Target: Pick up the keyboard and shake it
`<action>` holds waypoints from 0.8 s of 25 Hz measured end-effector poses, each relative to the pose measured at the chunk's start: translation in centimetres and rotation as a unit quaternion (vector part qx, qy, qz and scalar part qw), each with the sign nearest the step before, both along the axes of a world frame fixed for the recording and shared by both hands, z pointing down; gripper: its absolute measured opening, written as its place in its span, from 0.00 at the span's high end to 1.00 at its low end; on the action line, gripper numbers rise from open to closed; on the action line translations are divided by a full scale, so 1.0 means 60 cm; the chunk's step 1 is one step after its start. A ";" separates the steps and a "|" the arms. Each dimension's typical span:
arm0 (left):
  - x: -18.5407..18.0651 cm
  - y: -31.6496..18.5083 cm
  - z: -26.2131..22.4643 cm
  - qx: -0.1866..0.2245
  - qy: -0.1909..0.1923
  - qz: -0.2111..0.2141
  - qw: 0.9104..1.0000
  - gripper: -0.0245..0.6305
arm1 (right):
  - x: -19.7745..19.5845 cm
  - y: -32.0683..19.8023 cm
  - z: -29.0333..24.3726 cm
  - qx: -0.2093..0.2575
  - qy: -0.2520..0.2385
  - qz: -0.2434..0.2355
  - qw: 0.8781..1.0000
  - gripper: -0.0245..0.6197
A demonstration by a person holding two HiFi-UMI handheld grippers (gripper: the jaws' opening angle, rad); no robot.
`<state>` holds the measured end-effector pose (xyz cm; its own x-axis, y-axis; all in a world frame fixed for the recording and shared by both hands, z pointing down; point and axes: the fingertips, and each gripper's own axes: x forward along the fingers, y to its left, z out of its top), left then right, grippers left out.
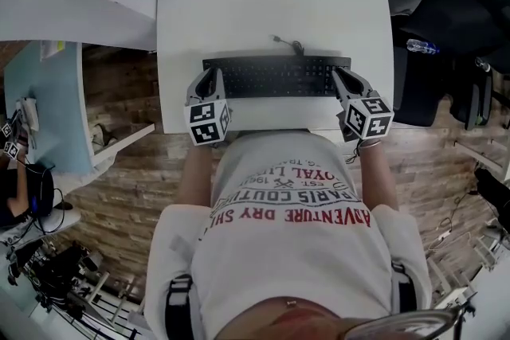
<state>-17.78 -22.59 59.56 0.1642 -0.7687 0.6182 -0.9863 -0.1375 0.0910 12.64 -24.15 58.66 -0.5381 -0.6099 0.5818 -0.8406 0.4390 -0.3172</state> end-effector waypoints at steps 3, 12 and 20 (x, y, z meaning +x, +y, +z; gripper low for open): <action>-0.024 0.002 0.035 -0.034 0.027 0.009 0.999 0.68 | 0.015 -0.014 0.026 -0.013 0.003 0.024 1.000 0.68; -0.069 0.004 0.142 -0.143 0.079 0.024 0.986 0.45 | 0.092 -0.028 0.121 -0.078 0.053 0.037 0.995 0.53; -0.035 0.019 0.158 -0.191 0.147 0.104 0.965 0.44 | 0.082 0.002 0.177 -0.181 0.004 -0.040 0.983 0.52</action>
